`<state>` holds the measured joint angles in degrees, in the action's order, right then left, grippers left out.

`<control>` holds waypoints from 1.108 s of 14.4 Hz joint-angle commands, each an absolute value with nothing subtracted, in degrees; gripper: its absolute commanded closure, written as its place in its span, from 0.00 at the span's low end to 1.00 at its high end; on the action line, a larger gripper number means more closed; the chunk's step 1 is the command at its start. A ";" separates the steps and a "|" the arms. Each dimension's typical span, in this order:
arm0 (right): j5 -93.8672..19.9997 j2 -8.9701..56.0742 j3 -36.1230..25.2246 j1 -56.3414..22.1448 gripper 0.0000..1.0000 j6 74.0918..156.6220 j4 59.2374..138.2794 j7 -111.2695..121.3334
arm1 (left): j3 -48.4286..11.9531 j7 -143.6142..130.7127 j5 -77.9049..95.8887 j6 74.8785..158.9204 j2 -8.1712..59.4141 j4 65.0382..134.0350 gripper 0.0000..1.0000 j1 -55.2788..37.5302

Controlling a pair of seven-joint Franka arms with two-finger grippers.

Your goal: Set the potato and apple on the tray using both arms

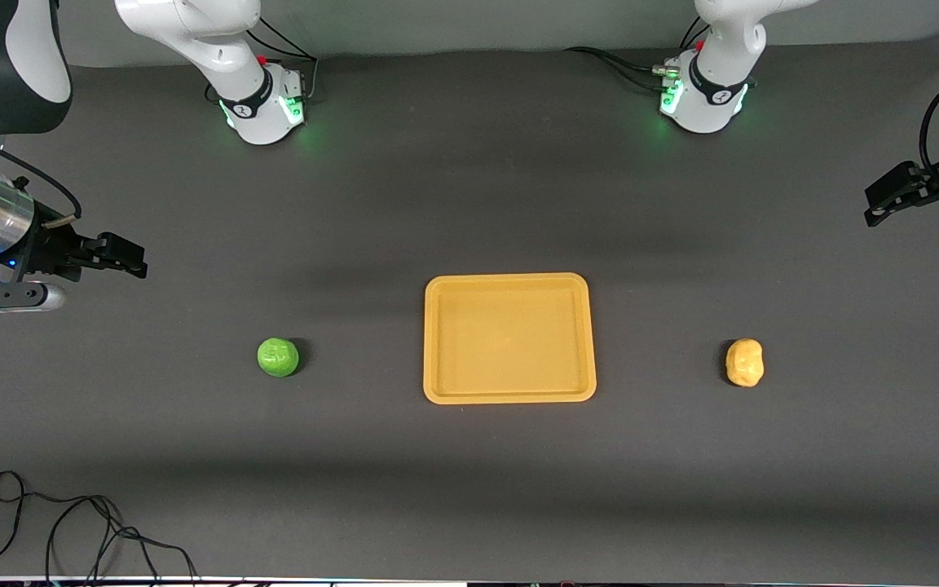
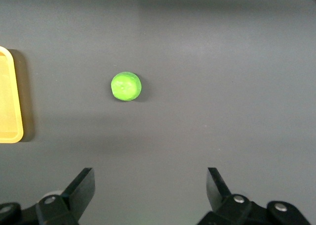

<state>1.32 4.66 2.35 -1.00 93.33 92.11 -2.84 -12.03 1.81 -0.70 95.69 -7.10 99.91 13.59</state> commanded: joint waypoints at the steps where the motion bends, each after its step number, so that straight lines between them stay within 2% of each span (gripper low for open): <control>1: 1.32 4.31 2.29 -1.23 0.00 92.55 91.50 -2.37 | -11.69 2.90 0.17 97.47 -8.44 101.78 0.00 13.45; 7: 0.97 4.48 2.29 -1.23 0.00 92.46 91.49 -2.46 | -11.60 2.90 1.66 97.64 -7.56 101.78 0.00 13.54; 10: 1.05 4.39 2.29 -1.23 0.00 92.20 91.49 -2.46 | -11.60 3.07 1.24 101.51 -2.92 101.95 0.00 13.10; 14: 1.05 4.83 2.37 -2.19 0.00 92.81 91.76 -2.90 | -12.22 3.08 -1.40 113.26 1.74 109.14 0.00 11.78; 16: 1.23 6.67 2.29 -4.56 0.00 94.21 91.67 -2.90 | -12.22 2.38 -3.07 118.28 6.57 109.25 0.00 11.60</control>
<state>1.22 5.02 2.52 -2.24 93.35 92.21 -2.84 -12.54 2.47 -1.39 114.18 3.70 108.32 12.48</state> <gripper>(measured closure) 0.000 0.000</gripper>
